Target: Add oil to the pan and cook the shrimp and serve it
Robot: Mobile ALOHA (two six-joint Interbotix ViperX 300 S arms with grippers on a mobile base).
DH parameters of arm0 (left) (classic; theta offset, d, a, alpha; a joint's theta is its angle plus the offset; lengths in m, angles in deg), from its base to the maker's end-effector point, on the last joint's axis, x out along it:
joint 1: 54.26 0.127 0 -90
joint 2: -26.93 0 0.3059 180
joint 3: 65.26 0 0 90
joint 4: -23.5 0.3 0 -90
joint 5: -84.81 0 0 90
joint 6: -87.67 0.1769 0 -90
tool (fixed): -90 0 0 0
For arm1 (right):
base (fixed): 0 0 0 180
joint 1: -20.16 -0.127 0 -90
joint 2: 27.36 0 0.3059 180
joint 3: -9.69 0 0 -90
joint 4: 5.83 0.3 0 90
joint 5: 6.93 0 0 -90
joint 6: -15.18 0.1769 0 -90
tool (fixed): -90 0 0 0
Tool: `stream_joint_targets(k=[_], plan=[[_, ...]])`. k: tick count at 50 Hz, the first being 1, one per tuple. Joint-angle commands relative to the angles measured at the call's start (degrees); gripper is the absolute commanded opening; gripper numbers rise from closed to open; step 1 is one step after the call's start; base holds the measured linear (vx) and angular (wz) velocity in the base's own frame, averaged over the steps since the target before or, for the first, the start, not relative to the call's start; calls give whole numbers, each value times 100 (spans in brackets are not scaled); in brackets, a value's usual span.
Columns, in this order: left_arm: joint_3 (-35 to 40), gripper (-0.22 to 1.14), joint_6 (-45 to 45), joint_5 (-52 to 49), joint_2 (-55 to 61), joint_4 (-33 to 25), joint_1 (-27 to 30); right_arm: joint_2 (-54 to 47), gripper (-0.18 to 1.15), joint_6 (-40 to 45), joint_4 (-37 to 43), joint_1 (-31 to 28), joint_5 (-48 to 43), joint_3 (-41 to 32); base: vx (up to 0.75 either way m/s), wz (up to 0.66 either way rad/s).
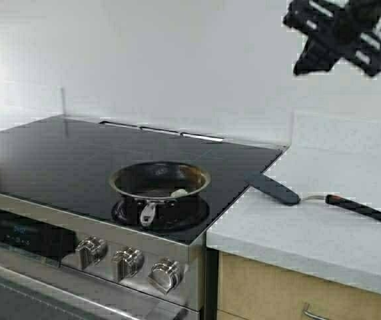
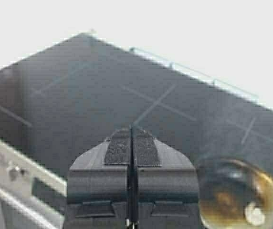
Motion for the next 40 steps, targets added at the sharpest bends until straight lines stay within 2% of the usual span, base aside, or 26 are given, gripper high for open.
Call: stream_joint_targets(k=[1, 13, 18, 22, 33, 36, 40], plan=[[62, 3, -9, 26, 18, 0, 0, -97, 6, 0, 1011, -396, -923, 439, 0, 0], [62, 3, -9, 26, 18, -9, 9, -1072, 7, 123, 2215, -976, -1863, 756, 0, 0], [62, 3, -9, 18, 18, 0, 9, -1635, 14, 352, 2566, -1151, -2188, 712, 0, 0], [70, 3, -9, 26, 18, -9, 0, -2092, 29, 624, 2812, -1239, -2531, 686, 0, 0], [70, 3, -9, 26, 18, 0, 0, -3129, 93, 1257, 2751, -1248, -3120, 378, 0, 0], [70, 3, -9, 26, 9, 0, 9, -3437, 102, 1485, 2663, -1248, -3410, 264, 0, 0], [62, 3, -9, 26, 9, 0, 0, -3762, 102, 1828, 2619, -1248, -3735, 114, 0, 0]])
